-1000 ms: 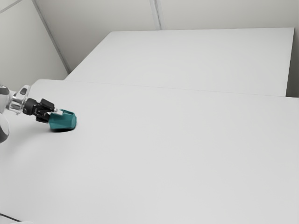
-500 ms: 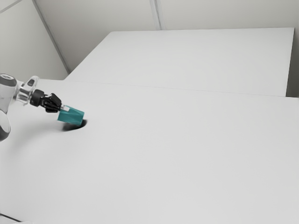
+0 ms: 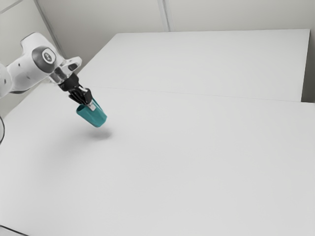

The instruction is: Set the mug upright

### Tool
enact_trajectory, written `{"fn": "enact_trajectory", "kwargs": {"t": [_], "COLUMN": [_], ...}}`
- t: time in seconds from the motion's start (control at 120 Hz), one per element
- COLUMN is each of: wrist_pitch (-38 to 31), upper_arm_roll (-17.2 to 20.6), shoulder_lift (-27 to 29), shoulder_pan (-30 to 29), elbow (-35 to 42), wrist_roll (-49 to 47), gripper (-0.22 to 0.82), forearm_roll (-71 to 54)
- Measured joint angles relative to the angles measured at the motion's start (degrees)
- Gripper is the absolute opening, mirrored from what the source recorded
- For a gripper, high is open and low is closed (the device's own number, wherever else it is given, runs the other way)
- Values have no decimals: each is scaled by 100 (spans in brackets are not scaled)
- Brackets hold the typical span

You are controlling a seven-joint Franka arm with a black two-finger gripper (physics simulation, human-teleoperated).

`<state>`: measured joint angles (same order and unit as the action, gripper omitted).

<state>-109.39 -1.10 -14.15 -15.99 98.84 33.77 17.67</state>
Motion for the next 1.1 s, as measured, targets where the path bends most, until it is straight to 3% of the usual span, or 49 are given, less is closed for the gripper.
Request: {"fn": "enact_trajectory", "kwargs": {"t": [0.233, 0.542, 1.1], "wrist_pitch": [-1033, -1519, -1731], "upper_arm_roll": [265, 694, 1082], "shoulder_lift": [897, 1692, 1564], "shoulder_pan": [618, 819, 839], "elbow": [1223, 2475, 3014], "wrist_roll": [-1333, -3075, -5380], "gripper": [-18, -18, -18], "forearm_roll": [-1850, -2348, -2371]}}
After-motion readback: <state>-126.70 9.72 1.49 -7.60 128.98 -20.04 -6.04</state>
